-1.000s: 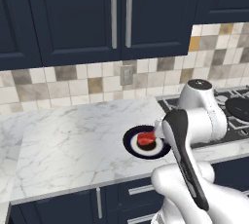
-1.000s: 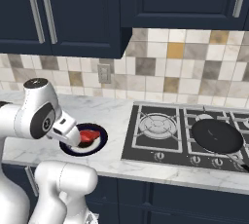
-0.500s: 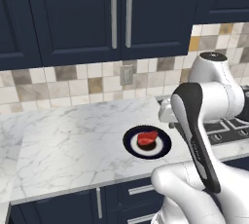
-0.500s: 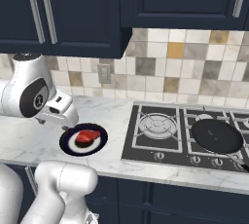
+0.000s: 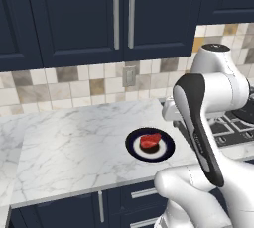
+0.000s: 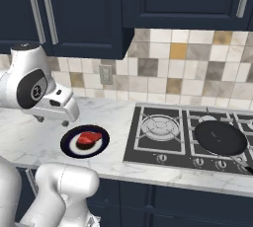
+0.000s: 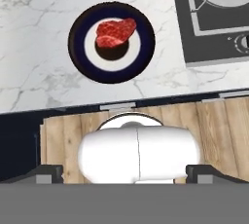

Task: Place the steak on the plate and place the potato on the same plate.

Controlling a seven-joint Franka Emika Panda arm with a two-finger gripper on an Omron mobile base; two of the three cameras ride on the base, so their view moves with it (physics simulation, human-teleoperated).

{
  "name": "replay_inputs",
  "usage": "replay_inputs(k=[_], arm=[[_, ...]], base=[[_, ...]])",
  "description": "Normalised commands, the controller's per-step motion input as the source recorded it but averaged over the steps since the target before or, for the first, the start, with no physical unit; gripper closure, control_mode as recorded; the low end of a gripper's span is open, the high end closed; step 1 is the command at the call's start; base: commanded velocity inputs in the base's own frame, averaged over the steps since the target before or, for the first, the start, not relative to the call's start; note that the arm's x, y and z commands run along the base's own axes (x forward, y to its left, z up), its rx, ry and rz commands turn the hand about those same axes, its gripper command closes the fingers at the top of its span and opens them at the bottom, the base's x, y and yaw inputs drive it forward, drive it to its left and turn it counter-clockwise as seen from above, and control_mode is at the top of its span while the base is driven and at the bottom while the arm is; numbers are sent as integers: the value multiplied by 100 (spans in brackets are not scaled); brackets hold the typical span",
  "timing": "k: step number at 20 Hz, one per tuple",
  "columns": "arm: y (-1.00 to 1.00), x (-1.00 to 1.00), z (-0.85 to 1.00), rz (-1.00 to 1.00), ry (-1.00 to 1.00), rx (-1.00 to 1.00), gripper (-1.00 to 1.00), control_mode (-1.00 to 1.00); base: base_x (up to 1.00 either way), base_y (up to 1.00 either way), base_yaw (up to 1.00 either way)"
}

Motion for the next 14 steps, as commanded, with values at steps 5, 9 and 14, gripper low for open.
replay_inputs(k=[5,9,14], arm=[[0,0,0,11,0,-1,-100,-100],[0,0,0,7,-3,0,-100,-100],[0,-1,0,0,-4,0,-100,100]], base=[[0,0,0],[0,0,0],[-5,-2,0]])
